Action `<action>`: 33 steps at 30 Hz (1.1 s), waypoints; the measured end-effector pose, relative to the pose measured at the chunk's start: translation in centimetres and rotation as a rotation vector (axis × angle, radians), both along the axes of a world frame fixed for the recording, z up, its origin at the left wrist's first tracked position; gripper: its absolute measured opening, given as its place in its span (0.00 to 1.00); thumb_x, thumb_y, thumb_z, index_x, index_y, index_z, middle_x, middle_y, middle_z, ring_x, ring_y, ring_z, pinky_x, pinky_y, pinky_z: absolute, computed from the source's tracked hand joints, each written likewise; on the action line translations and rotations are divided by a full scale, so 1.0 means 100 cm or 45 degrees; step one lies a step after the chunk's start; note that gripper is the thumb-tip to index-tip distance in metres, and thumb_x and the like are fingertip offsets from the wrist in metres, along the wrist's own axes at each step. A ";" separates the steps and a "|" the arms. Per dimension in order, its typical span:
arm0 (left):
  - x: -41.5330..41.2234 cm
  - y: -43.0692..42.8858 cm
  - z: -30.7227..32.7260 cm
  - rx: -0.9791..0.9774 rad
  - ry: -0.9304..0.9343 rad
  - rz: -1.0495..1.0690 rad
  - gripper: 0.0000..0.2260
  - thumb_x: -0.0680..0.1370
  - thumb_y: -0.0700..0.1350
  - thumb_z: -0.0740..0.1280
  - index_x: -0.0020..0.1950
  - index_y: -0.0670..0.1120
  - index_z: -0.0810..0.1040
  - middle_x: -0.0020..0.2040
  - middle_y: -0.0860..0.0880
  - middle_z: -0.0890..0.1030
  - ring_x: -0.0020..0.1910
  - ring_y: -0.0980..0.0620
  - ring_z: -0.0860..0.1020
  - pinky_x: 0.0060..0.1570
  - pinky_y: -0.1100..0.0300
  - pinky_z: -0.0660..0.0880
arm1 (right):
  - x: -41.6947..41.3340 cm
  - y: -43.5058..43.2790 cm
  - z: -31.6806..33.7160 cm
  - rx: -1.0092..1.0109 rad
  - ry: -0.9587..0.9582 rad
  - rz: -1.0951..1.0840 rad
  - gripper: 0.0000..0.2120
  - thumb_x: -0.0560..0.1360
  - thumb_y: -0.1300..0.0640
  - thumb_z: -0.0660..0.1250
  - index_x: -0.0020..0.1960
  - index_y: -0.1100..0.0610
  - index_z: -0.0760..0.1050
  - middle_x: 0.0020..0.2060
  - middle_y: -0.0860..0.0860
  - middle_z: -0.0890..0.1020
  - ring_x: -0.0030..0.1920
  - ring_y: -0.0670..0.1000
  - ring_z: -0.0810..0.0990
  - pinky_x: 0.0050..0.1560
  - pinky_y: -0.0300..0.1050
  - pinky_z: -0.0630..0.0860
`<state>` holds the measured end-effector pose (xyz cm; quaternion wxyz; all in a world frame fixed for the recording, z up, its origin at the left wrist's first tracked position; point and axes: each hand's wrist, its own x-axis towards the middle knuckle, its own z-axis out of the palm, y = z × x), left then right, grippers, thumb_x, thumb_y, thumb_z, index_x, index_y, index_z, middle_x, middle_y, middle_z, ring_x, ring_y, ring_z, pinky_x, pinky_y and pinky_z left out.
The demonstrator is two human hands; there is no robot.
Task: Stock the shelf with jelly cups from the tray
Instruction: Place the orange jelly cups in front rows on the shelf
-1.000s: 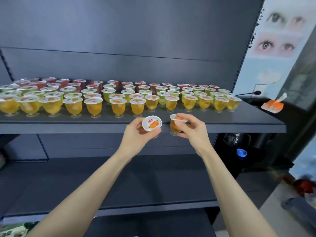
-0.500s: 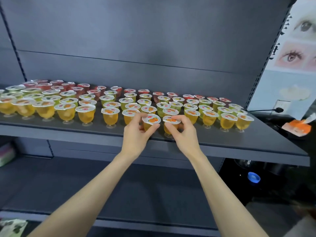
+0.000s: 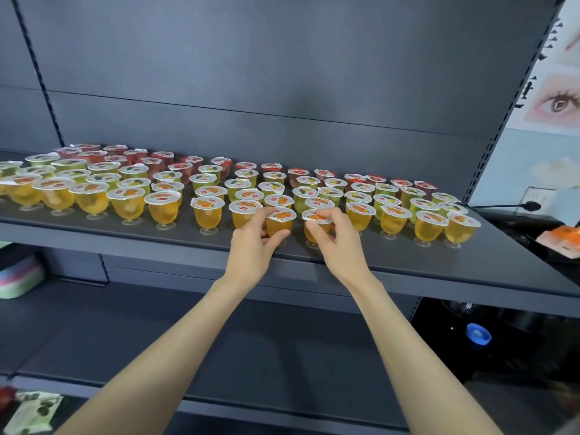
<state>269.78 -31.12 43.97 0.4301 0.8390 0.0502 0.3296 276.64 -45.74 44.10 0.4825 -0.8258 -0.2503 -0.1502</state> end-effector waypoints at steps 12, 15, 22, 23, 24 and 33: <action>-0.003 0.004 -0.002 0.159 0.154 -0.079 0.28 0.76 0.43 0.68 0.74 0.49 0.60 0.61 0.44 0.78 0.56 0.48 0.79 0.57 0.52 0.77 | -0.006 0.002 0.004 -0.116 -0.011 -0.149 0.18 0.78 0.46 0.62 0.65 0.51 0.70 0.63 0.51 0.68 0.56 0.48 0.72 0.56 0.46 0.77; -0.010 0.004 -0.001 0.182 0.142 -0.066 0.30 0.77 0.44 0.68 0.75 0.47 0.57 0.61 0.45 0.78 0.57 0.47 0.79 0.57 0.53 0.76 | -0.010 -0.001 0.007 -0.206 -0.018 -0.152 0.20 0.77 0.44 0.63 0.66 0.50 0.69 0.62 0.51 0.67 0.59 0.50 0.71 0.58 0.49 0.75; -0.037 0.026 0.002 0.388 0.209 -0.094 0.22 0.78 0.46 0.66 0.71 0.46 0.65 0.62 0.44 0.77 0.58 0.47 0.77 0.56 0.53 0.74 | -0.034 -0.004 0.022 -0.403 -0.045 -0.279 0.25 0.76 0.49 0.66 0.71 0.51 0.65 0.72 0.53 0.60 0.71 0.54 0.59 0.65 0.51 0.67; -0.040 0.031 0.003 0.429 0.206 -0.099 0.21 0.78 0.46 0.66 0.69 0.46 0.67 0.62 0.45 0.77 0.58 0.47 0.77 0.56 0.54 0.75 | -0.039 -0.002 0.024 -0.420 -0.053 -0.296 0.24 0.77 0.49 0.66 0.70 0.52 0.66 0.72 0.53 0.60 0.72 0.54 0.58 0.65 0.51 0.67; -0.045 0.038 0.004 0.467 0.198 -0.107 0.20 0.78 0.47 0.65 0.69 0.45 0.68 0.62 0.45 0.77 0.57 0.48 0.77 0.55 0.54 0.76 | -0.044 0.001 0.025 -0.435 -0.065 -0.310 0.23 0.77 0.50 0.66 0.70 0.52 0.66 0.72 0.52 0.60 0.72 0.54 0.57 0.65 0.51 0.67; -0.099 0.125 -0.012 0.813 0.195 -0.118 0.16 0.78 0.50 0.63 0.63 0.44 0.74 0.57 0.46 0.79 0.57 0.46 0.75 0.57 0.51 0.71 | -0.112 0.062 0.004 -0.417 -0.201 -0.419 0.18 0.77 0.53 0.66 0.65 0.56 0.71 0.69 0.53 0.64 0.69 0.54 0.61 0.63 0.50 0.68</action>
